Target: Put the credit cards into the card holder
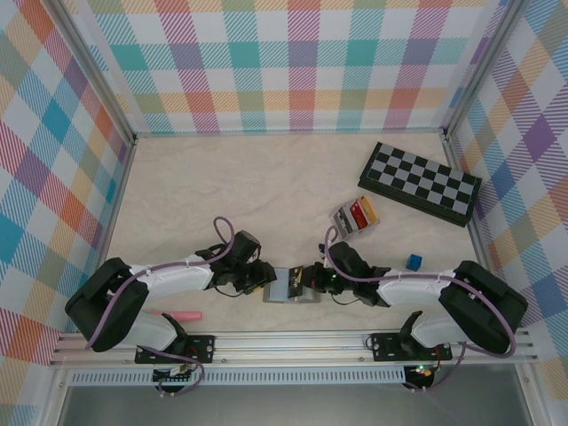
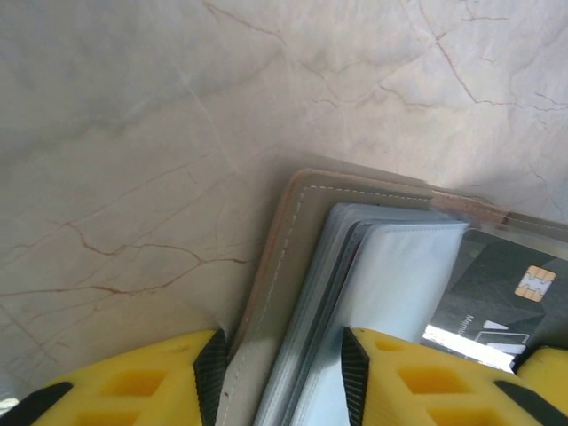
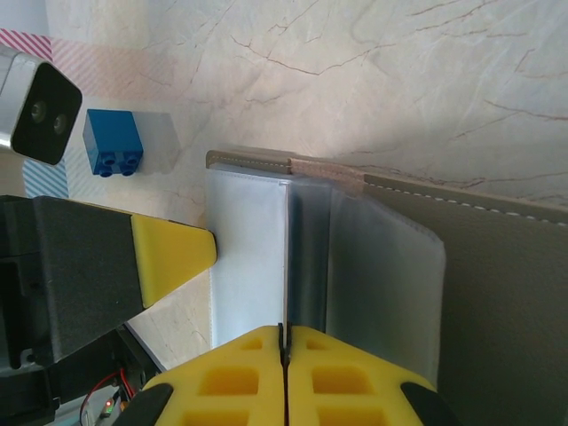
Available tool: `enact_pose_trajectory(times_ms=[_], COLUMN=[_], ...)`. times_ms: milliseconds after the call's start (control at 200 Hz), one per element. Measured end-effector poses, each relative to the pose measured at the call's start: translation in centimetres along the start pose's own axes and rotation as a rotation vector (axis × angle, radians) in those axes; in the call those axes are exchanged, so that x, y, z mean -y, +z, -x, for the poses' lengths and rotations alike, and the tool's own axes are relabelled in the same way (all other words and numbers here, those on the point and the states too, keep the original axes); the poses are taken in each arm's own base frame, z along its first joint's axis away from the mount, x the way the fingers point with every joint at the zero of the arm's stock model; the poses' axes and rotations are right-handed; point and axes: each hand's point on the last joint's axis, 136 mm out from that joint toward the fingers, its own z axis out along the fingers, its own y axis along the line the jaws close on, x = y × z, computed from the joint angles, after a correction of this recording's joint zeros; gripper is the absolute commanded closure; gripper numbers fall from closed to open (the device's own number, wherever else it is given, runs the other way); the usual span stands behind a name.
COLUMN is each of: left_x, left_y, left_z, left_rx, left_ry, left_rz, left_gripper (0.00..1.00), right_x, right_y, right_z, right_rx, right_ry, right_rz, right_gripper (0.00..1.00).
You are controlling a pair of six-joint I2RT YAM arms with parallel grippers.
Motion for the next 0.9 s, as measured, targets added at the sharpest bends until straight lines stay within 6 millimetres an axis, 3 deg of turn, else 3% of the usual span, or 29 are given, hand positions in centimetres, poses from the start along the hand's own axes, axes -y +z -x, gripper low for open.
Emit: enact_pose_trajectory(times_ms=[150, 900], left_x=[-0.1, -0.1], left_y=[0.0, 0.1], left_z=[0.0, 0.0], left_rx=[0.004, 0.021], left_ry=[0.002, -0.010], left_rz=[0.010, 0.026], left_gripper=[0.62, 0.60], right_x=[0.7, -0.2], right_y=[0.0, 1.9], right_z=[-0.3, -0.6], right_rx=[0.001, -0.061], right_ry=[0.017, 0.013], right_rz=[0.000, 0.024], right_gripper=[0.93, 0.90])
